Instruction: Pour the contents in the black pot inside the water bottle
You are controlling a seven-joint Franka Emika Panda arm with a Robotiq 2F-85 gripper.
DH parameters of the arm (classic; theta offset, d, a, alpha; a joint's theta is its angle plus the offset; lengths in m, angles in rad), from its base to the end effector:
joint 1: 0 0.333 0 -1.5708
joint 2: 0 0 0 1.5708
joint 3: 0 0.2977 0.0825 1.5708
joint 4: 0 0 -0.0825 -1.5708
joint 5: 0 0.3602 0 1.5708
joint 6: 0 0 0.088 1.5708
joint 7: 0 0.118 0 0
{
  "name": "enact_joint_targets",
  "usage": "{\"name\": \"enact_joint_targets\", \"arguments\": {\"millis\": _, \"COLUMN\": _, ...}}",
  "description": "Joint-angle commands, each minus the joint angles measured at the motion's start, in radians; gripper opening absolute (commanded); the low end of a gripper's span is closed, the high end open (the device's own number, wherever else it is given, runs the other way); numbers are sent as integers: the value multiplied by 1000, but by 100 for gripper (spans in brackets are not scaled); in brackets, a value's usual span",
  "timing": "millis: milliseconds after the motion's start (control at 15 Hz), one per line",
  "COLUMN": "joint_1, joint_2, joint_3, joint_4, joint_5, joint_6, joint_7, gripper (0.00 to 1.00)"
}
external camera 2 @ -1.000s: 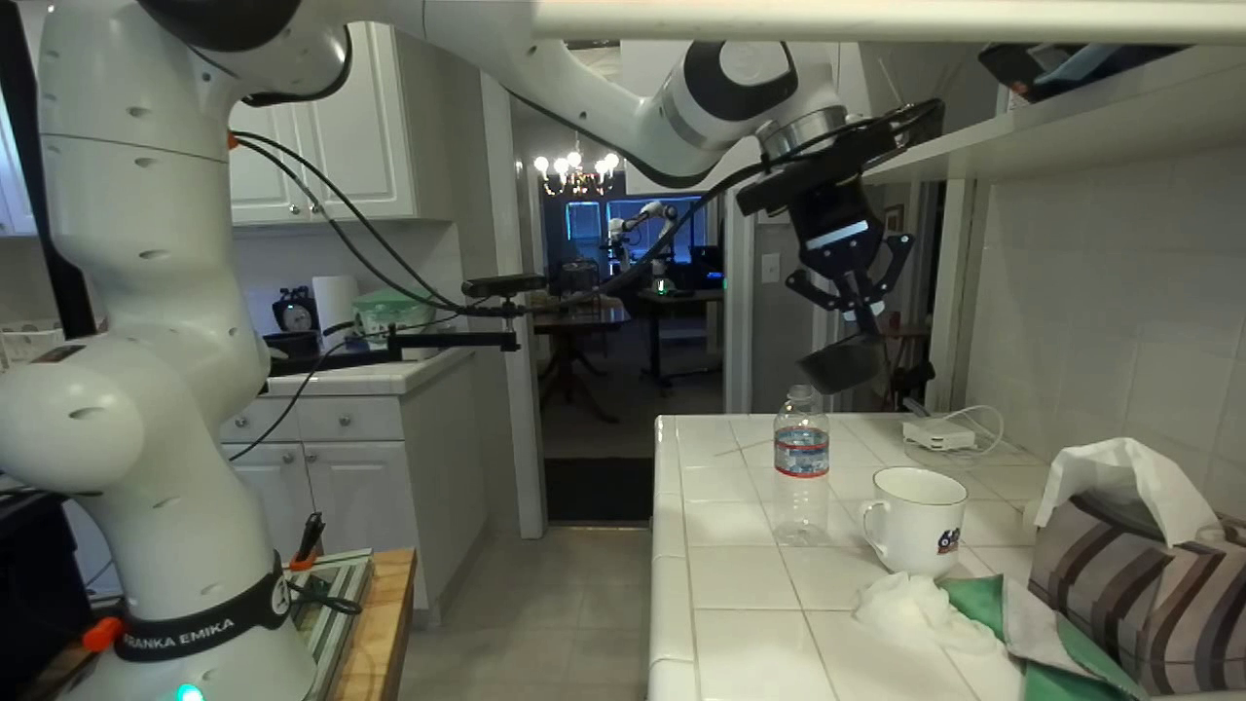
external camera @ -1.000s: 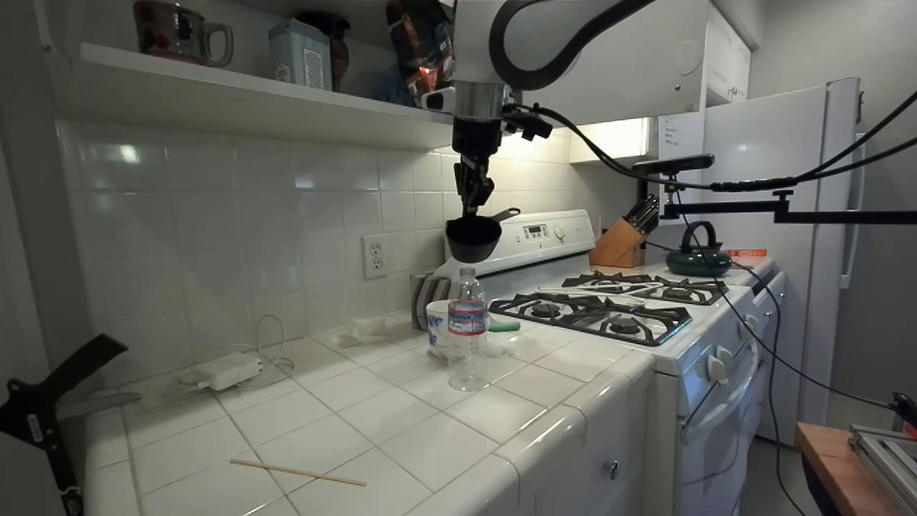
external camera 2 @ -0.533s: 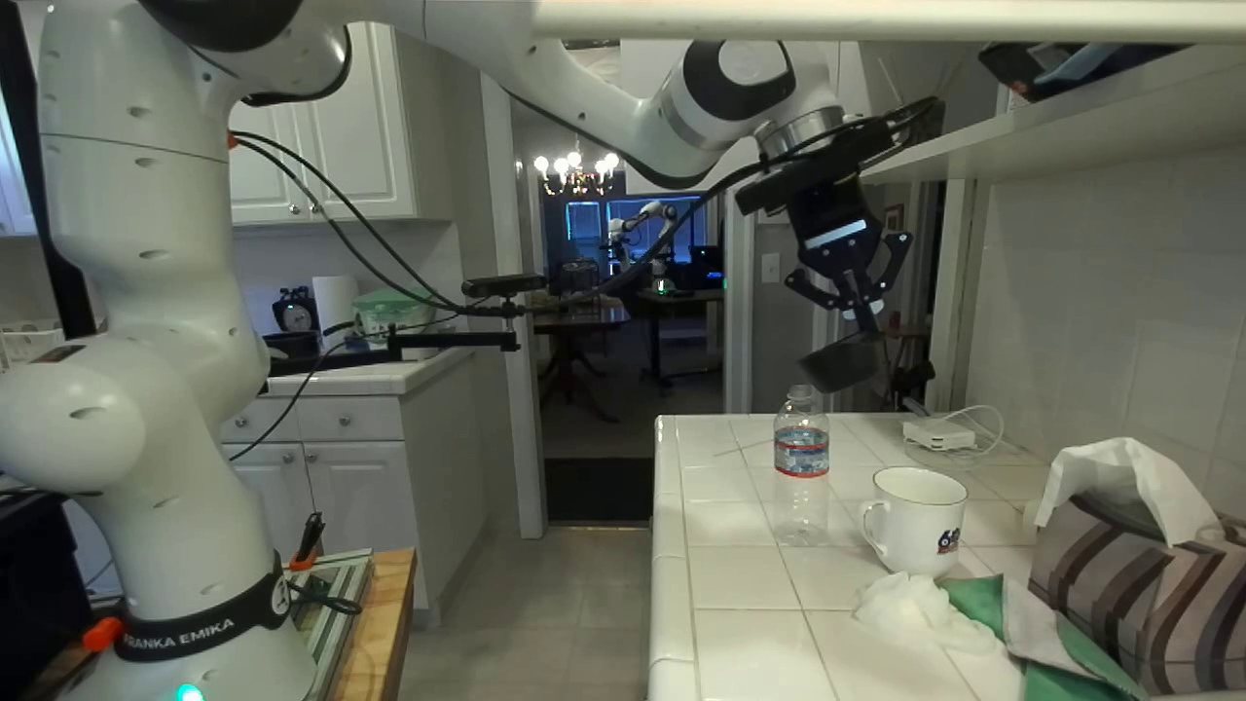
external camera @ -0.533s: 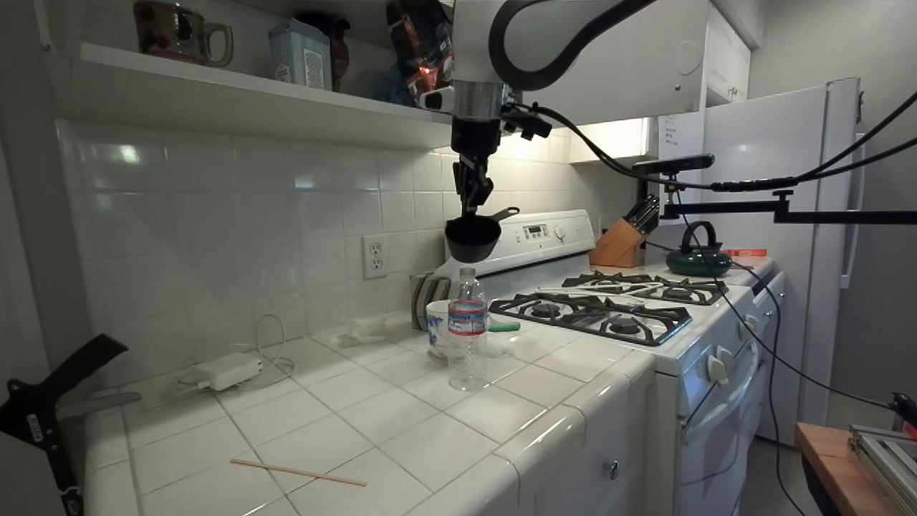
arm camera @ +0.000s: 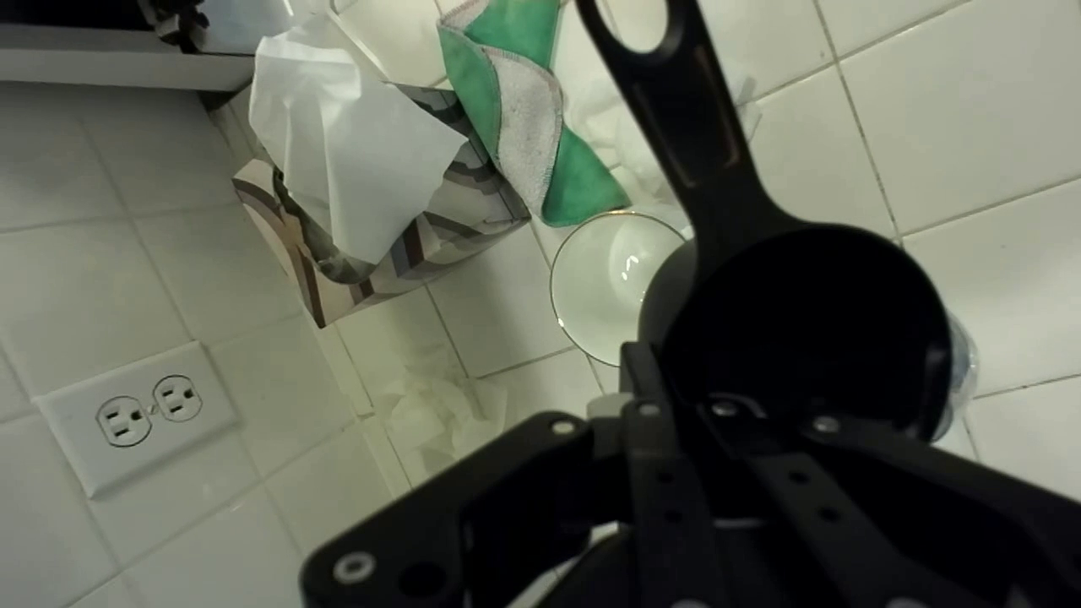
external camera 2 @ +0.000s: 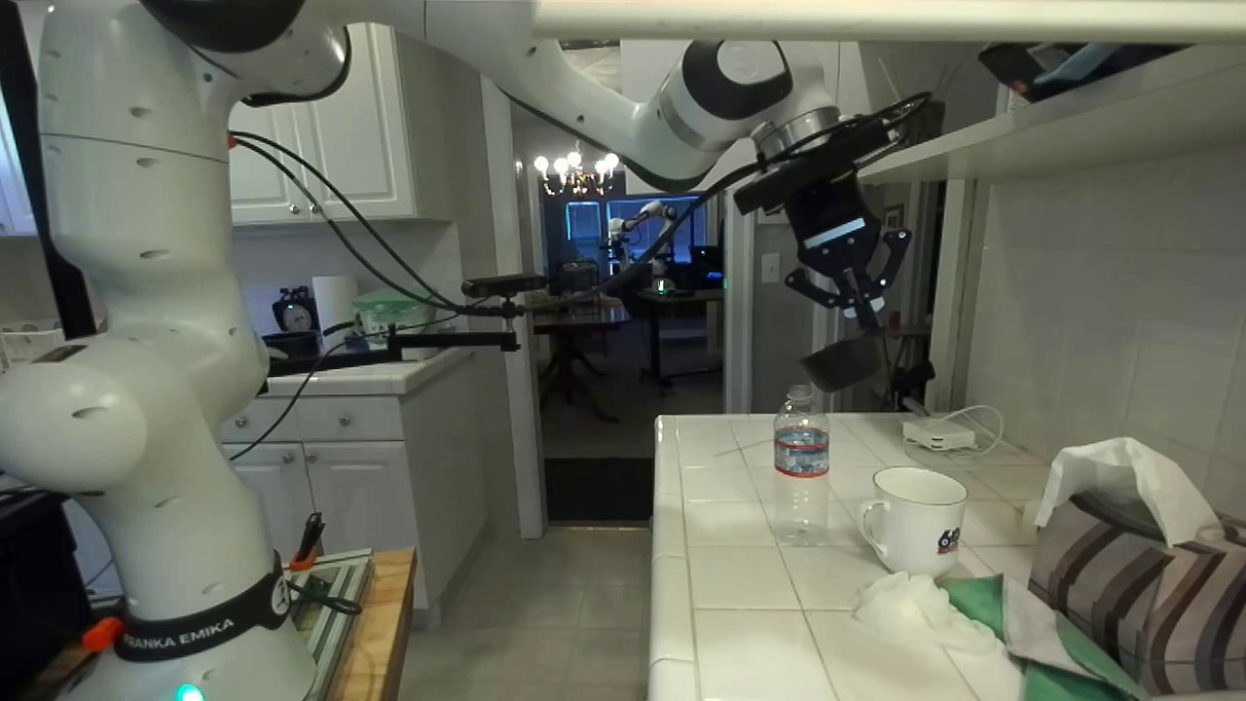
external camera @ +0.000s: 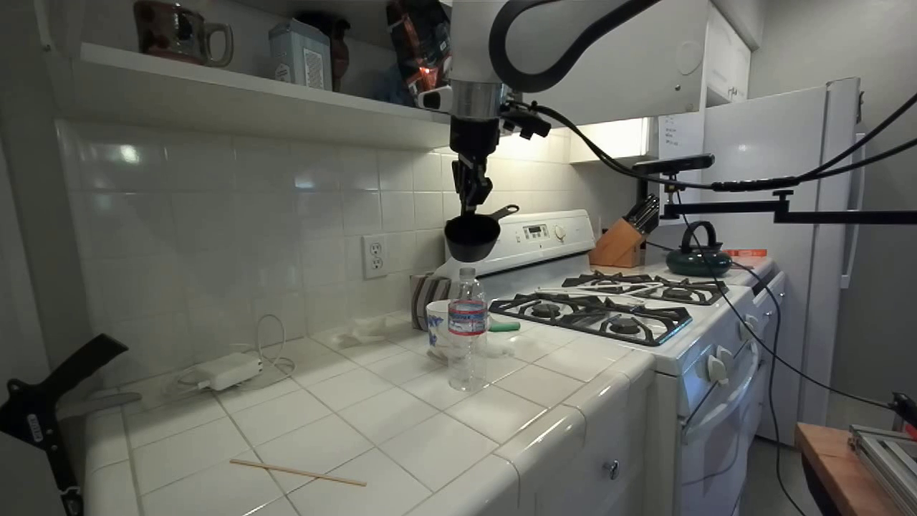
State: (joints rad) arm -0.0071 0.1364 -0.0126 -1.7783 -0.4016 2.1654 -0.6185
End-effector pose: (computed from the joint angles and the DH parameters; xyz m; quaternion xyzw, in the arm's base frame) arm 0.6045 -0.0305 0.4841 0.9022 0.3730 0.0602 0.2081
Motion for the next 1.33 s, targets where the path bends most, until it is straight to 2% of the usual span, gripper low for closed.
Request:
{"name": "enact_joint_targets", "arguments": {"millis": 0, "joint_1": 6, "joint_2": -38, "joint_3": 3, "joint_4": -47, "joint_5": -55, "joint_6": 27, "joint_7": 44, "gripper": 1}}
{"name": "enact_joint_targets", "arguments": {"millis": 1267, "joint_1": 23, "joint_2": -48, "joint_3": 17, "joint_4": -70, "joint_5": -120, "joint_6": 27, "joint_7": 79, "gripper": 1}}
